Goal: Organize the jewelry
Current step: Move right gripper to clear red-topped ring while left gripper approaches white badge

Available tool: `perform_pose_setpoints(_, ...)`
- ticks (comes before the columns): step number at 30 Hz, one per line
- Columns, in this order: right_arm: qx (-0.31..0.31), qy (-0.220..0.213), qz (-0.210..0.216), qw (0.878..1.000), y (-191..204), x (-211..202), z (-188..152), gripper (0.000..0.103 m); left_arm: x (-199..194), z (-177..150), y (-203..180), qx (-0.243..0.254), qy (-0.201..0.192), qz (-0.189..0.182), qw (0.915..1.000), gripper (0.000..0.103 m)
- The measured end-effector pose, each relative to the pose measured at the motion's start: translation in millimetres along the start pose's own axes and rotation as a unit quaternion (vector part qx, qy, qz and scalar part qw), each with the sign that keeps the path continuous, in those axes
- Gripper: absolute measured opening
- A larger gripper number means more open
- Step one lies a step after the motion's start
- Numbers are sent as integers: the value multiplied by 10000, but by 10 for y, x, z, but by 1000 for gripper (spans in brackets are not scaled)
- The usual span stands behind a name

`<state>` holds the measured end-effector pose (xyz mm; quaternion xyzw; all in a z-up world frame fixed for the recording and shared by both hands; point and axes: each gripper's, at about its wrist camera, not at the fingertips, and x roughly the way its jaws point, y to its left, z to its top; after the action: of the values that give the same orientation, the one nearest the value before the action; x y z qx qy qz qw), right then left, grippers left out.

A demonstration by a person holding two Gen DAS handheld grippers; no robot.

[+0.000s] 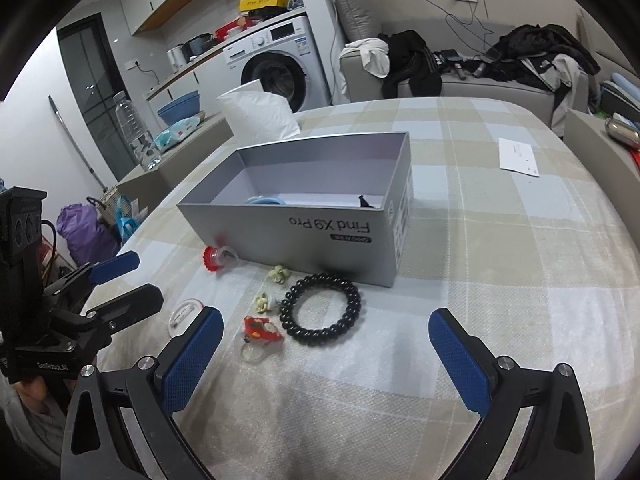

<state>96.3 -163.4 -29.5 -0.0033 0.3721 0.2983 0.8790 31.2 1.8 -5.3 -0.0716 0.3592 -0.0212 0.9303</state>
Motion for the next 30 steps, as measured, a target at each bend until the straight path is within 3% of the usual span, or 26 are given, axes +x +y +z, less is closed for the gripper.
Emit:
perform_pose_setpoints(10,-6,6,308,9995,85,4,-67,103,-12,-88,11,-10,85,82,9999,102)
perform_pose_setpoints(12,-44,14,377,9993,106,7,-70,98,-21,-98,-1,37,87,118,9999,102)
perform_pose_setpoints(23,-442,399,673,9960,305,120,-141,47,-3,-101,20,147,223,88,9996,102)
perform_pose_setpoints(30,-528,506,703,9948,378,185,-135,45,14,-90,64,33,276,32,9996,102)
